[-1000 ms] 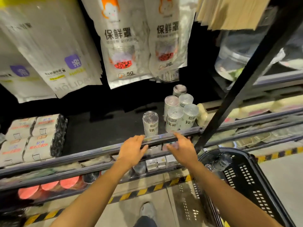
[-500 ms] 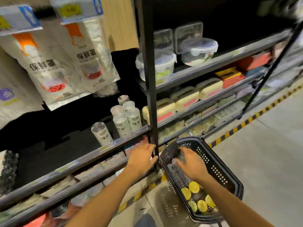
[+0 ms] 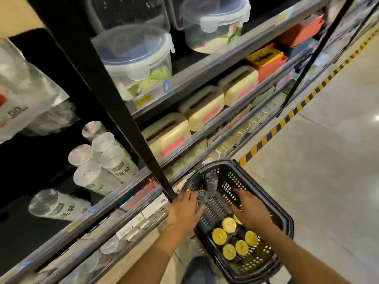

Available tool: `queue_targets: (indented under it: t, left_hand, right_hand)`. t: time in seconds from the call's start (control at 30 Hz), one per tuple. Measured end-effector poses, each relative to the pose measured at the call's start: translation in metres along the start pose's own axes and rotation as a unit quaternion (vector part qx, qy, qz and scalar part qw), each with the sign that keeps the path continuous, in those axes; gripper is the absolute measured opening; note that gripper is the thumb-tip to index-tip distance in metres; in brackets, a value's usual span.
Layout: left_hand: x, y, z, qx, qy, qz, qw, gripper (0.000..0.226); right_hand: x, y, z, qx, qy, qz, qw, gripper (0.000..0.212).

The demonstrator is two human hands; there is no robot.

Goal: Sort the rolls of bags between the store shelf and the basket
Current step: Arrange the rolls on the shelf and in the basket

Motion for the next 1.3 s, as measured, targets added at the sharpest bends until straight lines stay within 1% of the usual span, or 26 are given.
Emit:
queue_targets:
  t: [0.13,0.27,0.4,0.5,0.57,0.63,0.7,0.77,0.83,0.93,1.03,1.2,1.3]
  left_hand:
    - [-0.046,-0.060,0.017,0.030,0.063,0.014,0.997,0.059]
    - [-0.083,-0.146,0.033,0.054,0.136,0.012,0.989,0.070]
    - [-0.116,-0.240,0.047,0.126,0.201,0.026,0.971,0.077]
    - [-0.134,-0.310,0.063,0.126,0.232,0.041,0.964,0.075]
    - [-0.146,-0.348,0.078,0.113,0.257,0.040,0.959,0.073]
    - [-0.156,-0.380,0.092,0.113,0.297,0.038,0.948,0.082]
    - [-0.162,-0.405,0.103,0.144,0.340,0.028,0.929,0.090]
    - [-0.165,-0.423,0.110,0.171,0.373,0.023,0.912,0.094]
    - [-0.168,-0.436,0.113,0.166,0.382,0.023,0.909,0.096]
    - [-0.172,-0.451,0.114,0.086,0.365,0.034,0.927,0.093]
    - [-0.172,-0.456,0.112,0.021,0.330,0.046,0.943,0.092]
    - [-0.169,-0.454,0.118,0.043,0.350,0.009,0.936,0.073]
    - [-0.167,-0.453,0.118,0.055,0.357,0.003,0.933,0.073]
  right_hand:
    - [-0.061,-0.031,-0.025,-0.004,-0.017,0.013,1.000,0.060]
    - [-0.124,-0.088,-0.048,-0.028,-0.024,0.025,0.999,0.064]
    - [-0.186,-0.166,-0.073,-0.076,-0.028,0.036,0.996,0.079]
    - [-0.226,-0.221,-0.091,-0.132,-0.038,0.019,0.990,0.090]
    - [-0.245,-0.252,-0.099,-0.173,-0.028,0.000,0.985,0.093]
    - [-0.258,-0.274,-0.105,-0.222,-0.020,-0.030,0.974,0.092]
    - [-0.266,-0.288,-0.106,-0.266,-0.014,-0.057,0.962,0.089]
    - [-0.272,-0.299,-0.104,-0.299,-0.007,-0.078,0.951,0.086]
    - [-0.275,-0.305,-0.104,-0.319,-0.003,-0.110,0.941,0.082]
    - [-0.276,-0.310,-0.106,-0.330,-0.004,-0.149,0.932,0.080]
    - [-0.275,-0.313,-0.108,-0.346,-0.008,-0.164,0.924,0.080]
    - [-0.272,-0.315,-0.114,-0.356,-0.018,-0.169,0.919,0.082]
    - [-0.269,-0.311,-0.115,-0.364,-0.029,-0.167,0.916,0.082]
Point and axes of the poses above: each hand's wrist, its own x-axis away from the middle knuckle, its own y-axis out of the back of the hand, z = x × y, the point moved 7 cm from there along -x, towards the middle knuckle, and after that the axes turned 10 degrees about -z, right-handed, at the moved point
